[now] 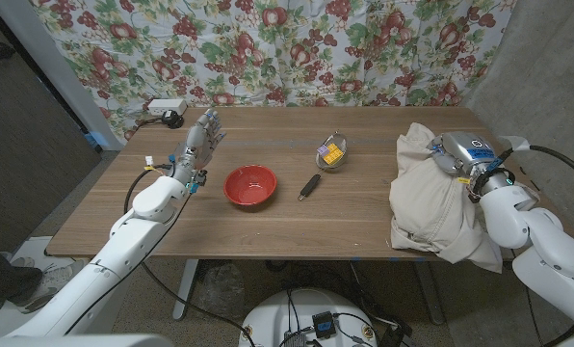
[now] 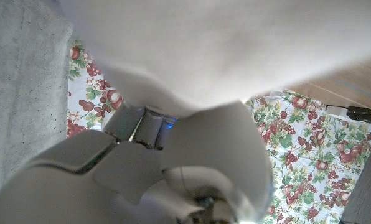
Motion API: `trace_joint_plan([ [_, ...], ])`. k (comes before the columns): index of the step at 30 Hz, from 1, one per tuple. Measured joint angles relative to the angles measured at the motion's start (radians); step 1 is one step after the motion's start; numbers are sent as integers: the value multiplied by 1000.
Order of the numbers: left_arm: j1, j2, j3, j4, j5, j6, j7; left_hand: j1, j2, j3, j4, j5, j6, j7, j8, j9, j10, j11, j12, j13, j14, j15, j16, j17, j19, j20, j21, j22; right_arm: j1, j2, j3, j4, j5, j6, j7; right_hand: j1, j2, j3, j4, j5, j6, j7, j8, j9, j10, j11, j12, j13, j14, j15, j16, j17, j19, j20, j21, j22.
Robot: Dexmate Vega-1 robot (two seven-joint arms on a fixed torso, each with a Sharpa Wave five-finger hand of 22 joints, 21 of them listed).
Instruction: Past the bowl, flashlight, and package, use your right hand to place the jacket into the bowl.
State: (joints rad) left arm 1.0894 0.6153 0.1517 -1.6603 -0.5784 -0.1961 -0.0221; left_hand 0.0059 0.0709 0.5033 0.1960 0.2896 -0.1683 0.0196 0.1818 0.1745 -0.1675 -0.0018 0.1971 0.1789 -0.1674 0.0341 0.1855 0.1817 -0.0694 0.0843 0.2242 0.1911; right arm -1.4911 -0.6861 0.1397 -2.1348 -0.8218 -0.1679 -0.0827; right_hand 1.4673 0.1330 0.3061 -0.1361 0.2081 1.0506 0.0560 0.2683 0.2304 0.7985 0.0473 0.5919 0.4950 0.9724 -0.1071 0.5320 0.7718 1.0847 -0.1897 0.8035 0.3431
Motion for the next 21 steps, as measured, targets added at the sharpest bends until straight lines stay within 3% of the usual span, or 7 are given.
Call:
trace_joint_plan([
  [21, 11, 0, -8, -9, -2, -8, 0, 0, 0, -4, -4, 0, 0, 0, 0, 0, 0, 0, 0, 0, 0, 0, 0, 0, 0, 0, 0, 0, 4, 39, 37, -41, -39, 44, 14, 5, -5, -8, 0, 0, 9, -2, -7, 0, 3, -3, 0, 1, 9, -2, -18, 12, -1, 0, 15, -5],
])
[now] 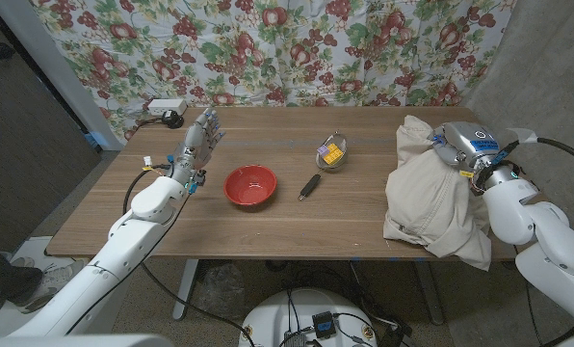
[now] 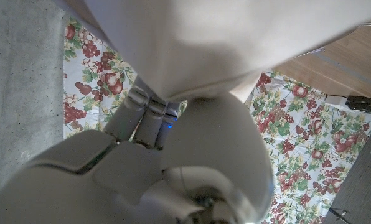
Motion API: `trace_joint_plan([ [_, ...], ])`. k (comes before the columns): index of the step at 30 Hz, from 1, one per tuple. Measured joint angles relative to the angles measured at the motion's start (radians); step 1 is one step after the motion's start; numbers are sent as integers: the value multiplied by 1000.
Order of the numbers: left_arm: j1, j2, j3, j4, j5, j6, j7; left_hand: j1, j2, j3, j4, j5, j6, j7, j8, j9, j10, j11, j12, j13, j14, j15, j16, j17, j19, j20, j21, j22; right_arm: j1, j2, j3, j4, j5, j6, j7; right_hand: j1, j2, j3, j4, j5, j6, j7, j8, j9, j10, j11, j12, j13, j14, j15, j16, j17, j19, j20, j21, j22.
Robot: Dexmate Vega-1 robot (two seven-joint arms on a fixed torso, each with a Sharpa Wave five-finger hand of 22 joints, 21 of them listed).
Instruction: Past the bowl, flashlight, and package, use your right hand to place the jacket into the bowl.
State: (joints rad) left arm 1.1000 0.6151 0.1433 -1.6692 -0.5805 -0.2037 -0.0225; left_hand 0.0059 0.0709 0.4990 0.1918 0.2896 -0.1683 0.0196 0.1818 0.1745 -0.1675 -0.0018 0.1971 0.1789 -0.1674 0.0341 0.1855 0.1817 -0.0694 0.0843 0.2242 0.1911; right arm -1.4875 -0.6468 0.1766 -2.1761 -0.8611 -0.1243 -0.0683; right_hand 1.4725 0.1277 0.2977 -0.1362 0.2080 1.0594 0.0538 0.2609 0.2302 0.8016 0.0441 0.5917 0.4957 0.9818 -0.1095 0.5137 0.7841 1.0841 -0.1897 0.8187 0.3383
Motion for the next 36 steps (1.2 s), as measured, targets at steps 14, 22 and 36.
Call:
trace_joint_plan([
  [14, 5, 0, -6, -2, -2, -4, -2, 0, 0, 0, 0, 0, 0, 0, 0, 0, 0, 0, 0, 0, 0, 0, 0, 0, 0, 0, 0, 0, 6, 19, 11, -31, -28, 25, 7, 0, 0, -4, 4, 0, 0, 0, -6, 5, 2, -2, -1, 0, 1, -1, -6, 8, -8, 7, 17, 0],
  [22, 7, -1, -9, -2, -3, -10, -4, 0, 0, 0, 0, 0, 0, 0, 0, -2, 0, 0, 0, 0, 0, 0, 0, 0, 0, 0, 0, 0, 14, 28, 12, -47, -38, 41, 9, 0, 0, -7, 1, 0, 1, 1, -6, 5, 2, -2, -1, 0, 1, -1, -8, 12, -11, 10, 23, -5],
  [36, 14, 0, -18, -2, -7, -15, -6, 0, 0, 0, 0, 0, 0, 0, 0, -3, 0, 0, 0, 0, 0, 0, 0, 0, 0, 0, 0, 0, 29, 42, 13, -67, -48, 69, 14, 0, 0, -12, 4, 7, 7, 0, -15, 12, 5, -5, 0, 1, 1, -1, -16, 20, -18, 14, 33, -5],
])
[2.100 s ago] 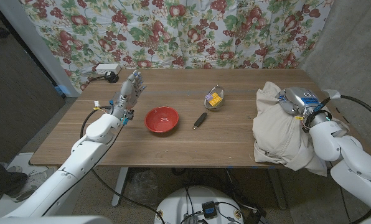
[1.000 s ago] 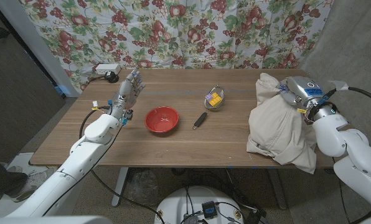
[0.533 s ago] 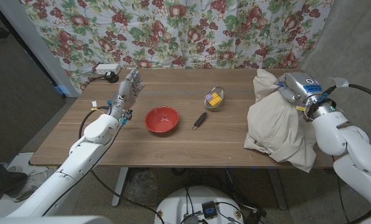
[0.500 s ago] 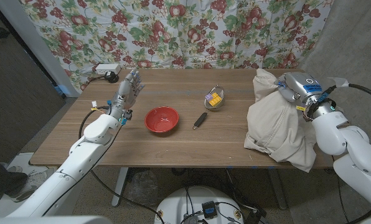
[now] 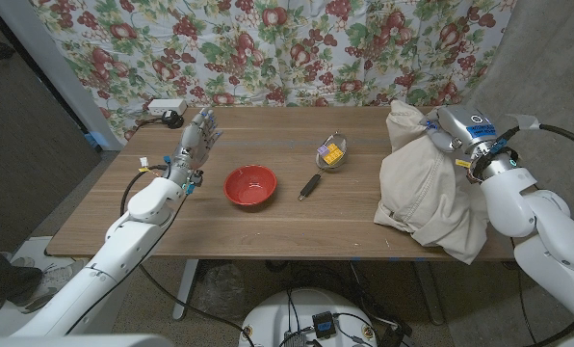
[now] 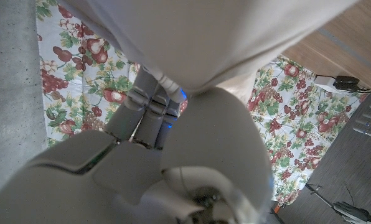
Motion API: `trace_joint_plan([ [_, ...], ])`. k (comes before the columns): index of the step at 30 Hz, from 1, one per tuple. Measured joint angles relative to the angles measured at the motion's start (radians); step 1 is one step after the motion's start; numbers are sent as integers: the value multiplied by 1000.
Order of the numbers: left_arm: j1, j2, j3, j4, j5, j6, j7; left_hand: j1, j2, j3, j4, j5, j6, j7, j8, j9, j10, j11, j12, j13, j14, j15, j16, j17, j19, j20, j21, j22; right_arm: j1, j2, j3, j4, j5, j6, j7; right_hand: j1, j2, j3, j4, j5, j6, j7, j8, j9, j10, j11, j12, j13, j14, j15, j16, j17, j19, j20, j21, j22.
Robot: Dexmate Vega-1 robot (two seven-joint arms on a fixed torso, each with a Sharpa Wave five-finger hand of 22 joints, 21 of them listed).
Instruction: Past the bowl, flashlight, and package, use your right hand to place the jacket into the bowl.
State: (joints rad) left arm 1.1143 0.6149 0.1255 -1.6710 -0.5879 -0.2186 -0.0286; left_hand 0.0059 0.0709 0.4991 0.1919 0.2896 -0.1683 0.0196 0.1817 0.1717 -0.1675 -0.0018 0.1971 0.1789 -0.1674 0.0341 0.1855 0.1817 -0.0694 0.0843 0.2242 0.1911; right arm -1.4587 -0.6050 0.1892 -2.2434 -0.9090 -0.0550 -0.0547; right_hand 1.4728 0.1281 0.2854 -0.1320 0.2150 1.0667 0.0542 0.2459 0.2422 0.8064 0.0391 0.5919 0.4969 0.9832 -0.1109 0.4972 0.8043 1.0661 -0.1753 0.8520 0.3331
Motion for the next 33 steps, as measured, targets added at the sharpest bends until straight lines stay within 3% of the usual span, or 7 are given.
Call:
trace_joint_plan([
  [33, 30, 4, -28, -18, -10, -16, -5, 0, 0, 0, 0, 0, 0, 0, 0, 0, 0, 0, 0, 0, 0, 0, 0, 0, 0, 0, 0, 0, 24, 44, 22, -47, 21, 89, 1, 15, -1, -11, 3, 4, 7, 0, -3, 13, 8, 1, -1, 0, 7, 4, -18, 19, -5, 5, 39, -9],
])
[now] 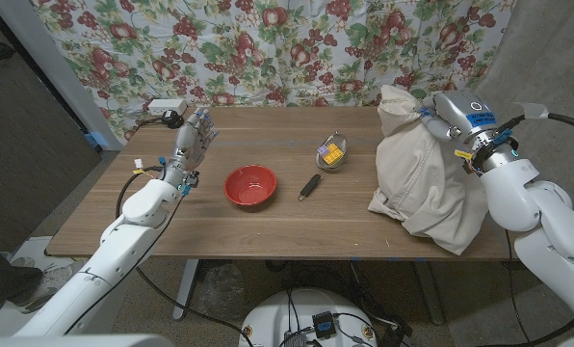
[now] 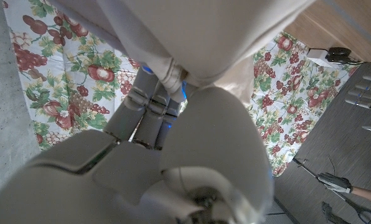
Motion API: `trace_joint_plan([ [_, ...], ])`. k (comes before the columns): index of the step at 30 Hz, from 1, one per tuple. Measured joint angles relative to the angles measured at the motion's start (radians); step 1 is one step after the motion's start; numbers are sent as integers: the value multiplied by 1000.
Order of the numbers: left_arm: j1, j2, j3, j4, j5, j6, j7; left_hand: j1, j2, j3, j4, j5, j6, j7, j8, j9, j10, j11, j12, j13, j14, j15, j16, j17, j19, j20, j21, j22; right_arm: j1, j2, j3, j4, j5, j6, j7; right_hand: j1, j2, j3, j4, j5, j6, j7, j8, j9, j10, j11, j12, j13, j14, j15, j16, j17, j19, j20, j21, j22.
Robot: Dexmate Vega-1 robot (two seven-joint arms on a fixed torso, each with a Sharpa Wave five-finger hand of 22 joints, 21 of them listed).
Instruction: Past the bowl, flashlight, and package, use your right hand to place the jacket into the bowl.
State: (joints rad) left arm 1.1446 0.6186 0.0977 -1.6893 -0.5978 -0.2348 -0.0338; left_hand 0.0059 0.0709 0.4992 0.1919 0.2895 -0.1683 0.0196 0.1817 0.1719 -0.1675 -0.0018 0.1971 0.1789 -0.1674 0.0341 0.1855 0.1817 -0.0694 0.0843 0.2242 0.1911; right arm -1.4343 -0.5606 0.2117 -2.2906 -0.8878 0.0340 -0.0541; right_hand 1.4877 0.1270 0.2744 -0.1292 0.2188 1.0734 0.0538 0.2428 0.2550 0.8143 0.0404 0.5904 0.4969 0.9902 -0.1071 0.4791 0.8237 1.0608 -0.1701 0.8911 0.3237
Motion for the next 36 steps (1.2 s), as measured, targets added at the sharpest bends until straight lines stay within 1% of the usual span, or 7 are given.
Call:
trace_joint_plan([
  [2, 1, 0, -2, -1, 0, -1, -1, 0, 0, 0, 0, 0, 0, 0, 0, 0, 0, 0, 0, 0, 0, 0, 0, 0, 0, 0, 0, 0, 2, 3, 0, -2, 3, 9, 0, 1, 1, 0, 0, 0, 0, 0, -2, 4, 0, 0, 0, 0, 0, 0, 0, 0, -4, 4, 1, -1],
  [19, 1, 1, -12, 8, -6, -7, -10, 0, 0, 0, 0, 0, 0, 0, 0, 0, 0, 0, 0, 0, 0, 0, 0, 0, 0, 0, 0, 0, 43, 20, -23, -7, 11, 43, 3, 1, 1, 0, 0, 0, 2, 2, -2, 12, 4, 2, -5, 0, 2, 2, -6, 8, -7, 7, 19, -8],
  [21, 0, 1, -12, 10, -6, -7, -10, 0, 0, 0, 0, 0, 0, 0, 0, 0, 0, 0, 0, 0, 0, 0, 0, 0, 0, 0, 0, 0, 46, 20, -26, -7, 11, 45, 4, 1, 1, -4, -4, 0, 2, 2, -2, 13, 5, 0, -6, 0, 2, 2, -9, 8, -7, 7, 19, -8],
  [25, -1, 0, -13, 13, -7, -9, -11, 0, 0, 0, 0, 0, 0, 0, 0, 0, 0, 0, 0, 0, 0, 0, 0, 0, 0, 0, 0, 0, 51, 21, -29, -7, 12, 52, 5, 1, 1, -8, 0, 5, 2, 2, -2, 17, 5, 0, -2, 0, 4, 4, -10, 8, -7, 7, 23, -8],
  [32, -1, -1, -14, 14, -8, -13, -15, 0, 0, 0, 0, 0, 0, 0, 0, 0, 0, 0, 0, 0, 0, 0, 0, 0, 0, 0, 0, 0, 59, 24, -33, -22, 13, 60, 8, 1, 1, -8, 0, 5, 2, 2, -2, 19, 5, 0, -1, 0, 4, 3, -14, 13, -7, 7, 27, -13],
  [34, -1, -1, -14, 14, -9, -14, -16, 0, 0, 0, 0, 0, 0, 0, 0, 0, 0, 0, 0, 0, 0, 0, 0, 0, 0, 0, 0, 0, 60, 25, -34, -26, 13, 62, 8, 1, 1, -8, 0, 5, 2, 2, -2, 22, 5, 0, -1, 0, 8, 6, -16, 13, -13, 13, 35, -14],
  [36, -1, -2, -14, 14, -9, -15, -17, 0, 0, 0, 0, 0, 0, 0, 0, 0, 0, 0, 0, 0, 0, 0, 0, 0, 0, 0, 0, 0, 62, 26, -34, -30, 13, 66, 9, 1, 1, -8, 0, 5, 2, 2, -2, 22, 5, 0, -1, 0, 11, 4, -18, 13, -13, 13, 35, -14],
])
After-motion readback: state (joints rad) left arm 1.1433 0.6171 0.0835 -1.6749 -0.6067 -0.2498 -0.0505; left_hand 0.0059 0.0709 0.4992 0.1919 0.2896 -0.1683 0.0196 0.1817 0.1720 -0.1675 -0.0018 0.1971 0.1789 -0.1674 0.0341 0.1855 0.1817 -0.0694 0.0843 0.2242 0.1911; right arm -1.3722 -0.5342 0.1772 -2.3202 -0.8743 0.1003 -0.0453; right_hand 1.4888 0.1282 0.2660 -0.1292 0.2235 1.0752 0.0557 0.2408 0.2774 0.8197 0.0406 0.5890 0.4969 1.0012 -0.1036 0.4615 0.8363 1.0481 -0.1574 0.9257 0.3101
